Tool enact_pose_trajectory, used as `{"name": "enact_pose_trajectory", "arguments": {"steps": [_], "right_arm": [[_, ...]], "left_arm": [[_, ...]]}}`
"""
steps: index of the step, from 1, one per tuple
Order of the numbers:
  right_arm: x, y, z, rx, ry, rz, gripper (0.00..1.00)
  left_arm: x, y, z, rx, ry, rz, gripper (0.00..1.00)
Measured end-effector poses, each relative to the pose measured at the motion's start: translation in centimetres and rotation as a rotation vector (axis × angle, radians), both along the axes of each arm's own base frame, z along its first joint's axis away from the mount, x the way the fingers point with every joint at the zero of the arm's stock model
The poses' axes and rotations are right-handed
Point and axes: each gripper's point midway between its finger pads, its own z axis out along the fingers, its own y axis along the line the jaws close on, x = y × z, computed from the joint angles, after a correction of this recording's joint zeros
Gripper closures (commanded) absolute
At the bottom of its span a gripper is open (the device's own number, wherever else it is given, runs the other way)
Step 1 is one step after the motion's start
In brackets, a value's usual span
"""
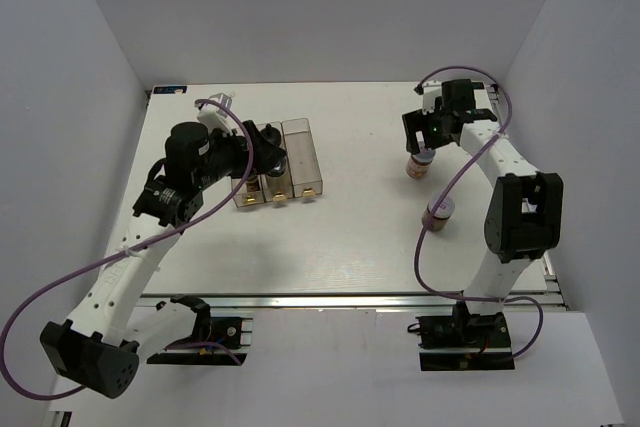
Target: Organize the condiment bottles
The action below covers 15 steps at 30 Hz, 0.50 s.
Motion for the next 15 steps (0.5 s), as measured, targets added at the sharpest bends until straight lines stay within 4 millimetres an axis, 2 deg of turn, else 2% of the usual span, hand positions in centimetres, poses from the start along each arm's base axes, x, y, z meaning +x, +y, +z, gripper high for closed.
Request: {"name": "enact_pose_trajectory", "arguments": {"steps": [6,9,15], "right_arm": [[0.2,-0.9,-3.5,-0.039,0.072,-0.005,0.11],[0.2,-1.2,-4.0,-0.048,0.083,-0.006,0.13],[0.2,-1.2,-4.1,-0.047,0.084,-0.003,0.25]], "left_arm": [[-0.6,0.3,0.0,-0.014,0.009,0.018,0.05],[-0.9,0.6,0.1,-0.02,0.008,0.028,0.05],[-1.0,0.7,-0.1,-0.025,0.019,0.037,0.05]]}}
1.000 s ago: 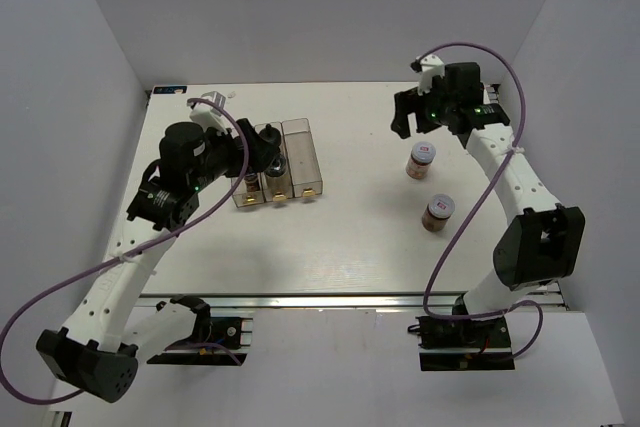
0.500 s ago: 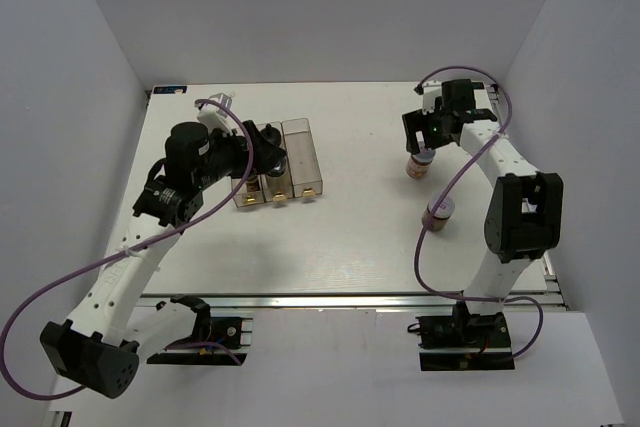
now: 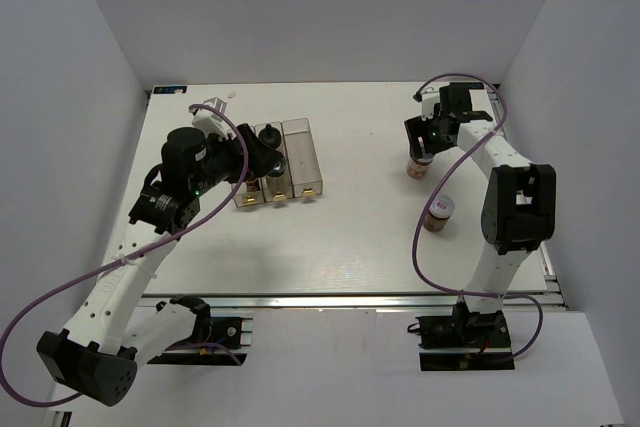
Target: Organize the condiment bottles
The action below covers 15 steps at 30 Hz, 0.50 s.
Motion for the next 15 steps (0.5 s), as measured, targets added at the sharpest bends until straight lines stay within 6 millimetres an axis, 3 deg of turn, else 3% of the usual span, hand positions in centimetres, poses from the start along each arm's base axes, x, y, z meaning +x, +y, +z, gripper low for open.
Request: {"name": "enact_pose_trajectory", "arguments": {"steps": [5,10,15], "right_arm": [[-0.1,0.0,-0.1,0.002,0.006,0.001,0.26],[-0.5,0.0,-0.6,-0.002,0.019,0.002,0.21],[-0.9,-0.2,-1.1,-0.008,0.033,0.004,0.31]], "left_arm": [[0.1,0.1,0.0,0.0,0.002,0.006,0.05],[0.0,0.2,-0.2,0.003,0.007,0.011,0.05],[0.0,0.3,-0.2,0.006,0.007,0.017,0.05]]}}
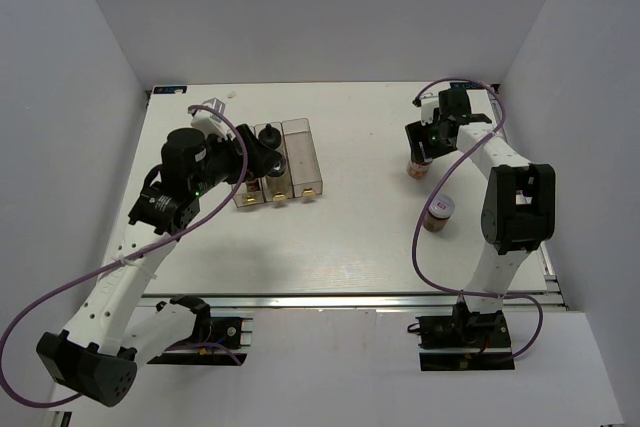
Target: Organize the condiment bottles
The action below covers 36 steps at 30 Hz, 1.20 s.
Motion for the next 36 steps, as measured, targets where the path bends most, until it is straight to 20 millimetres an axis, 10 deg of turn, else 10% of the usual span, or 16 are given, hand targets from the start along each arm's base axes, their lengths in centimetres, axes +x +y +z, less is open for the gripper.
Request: {"name": "enact_pose_trajectory", "arguments": {"steps": [12,21,36], "right_arm": [[-0.7,0.7,0.0,-0.008,0.018,0.07,1.0],[-3.2,8.6,1.9,0.022,0.028,0.303,1.0],[-1.4,25.3,13.3,0.197,-0.239,0.552,1.0]], "left_arm": [[-0.6,0.4,0.2,0.002,-0.008,0.007,0.05],[-0.8,0.7,0.1,0.01,-0.012,0.016,0.05],[-3.4,2.6,1.1,0.018,-0.044,0.064,0.04]]}}
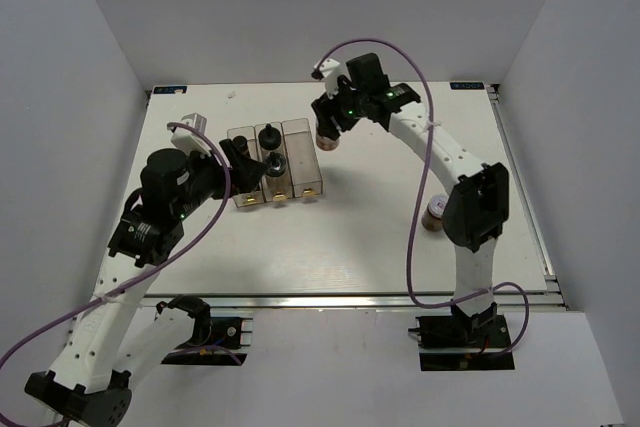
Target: Organize the condiment bottles
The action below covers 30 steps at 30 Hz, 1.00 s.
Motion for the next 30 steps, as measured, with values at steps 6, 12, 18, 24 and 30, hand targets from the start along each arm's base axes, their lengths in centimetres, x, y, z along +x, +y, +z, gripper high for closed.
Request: {"name": "enact_pose_trajectory", "arguments": {"steps": [6,12,18,24,30], "right_arm": [[1.3,5.4,-4.2,0.005,0.045,0.026,1.0],[1.2,6.4,-8.9,-0.043,0.116,0.023,1.0],[1.2,7.3,-9.5,-0.055,0.102,0.028,1.0],[1.5,8.7,-10.9,-0.07,0.071,0.044,0.67],[2.1,8.9,-12.1,-0.092,0.046,0.05,0.32]], "left_arm": [[-0.9,0.8,0.1,0.006,-0.004,0.026,0.04],[-2.0,1.8,0.3,0.01,-0.016,0.057,0.04],[-2.3,2.1,-0.1,0.017,-0.007,0.065,0.03],[-1.9,1.9,-0.7,0.027,0.018,0.064,0.03],[-1.7,1.9,-1.0,0.032,0.028,0.064,0.03]]}}
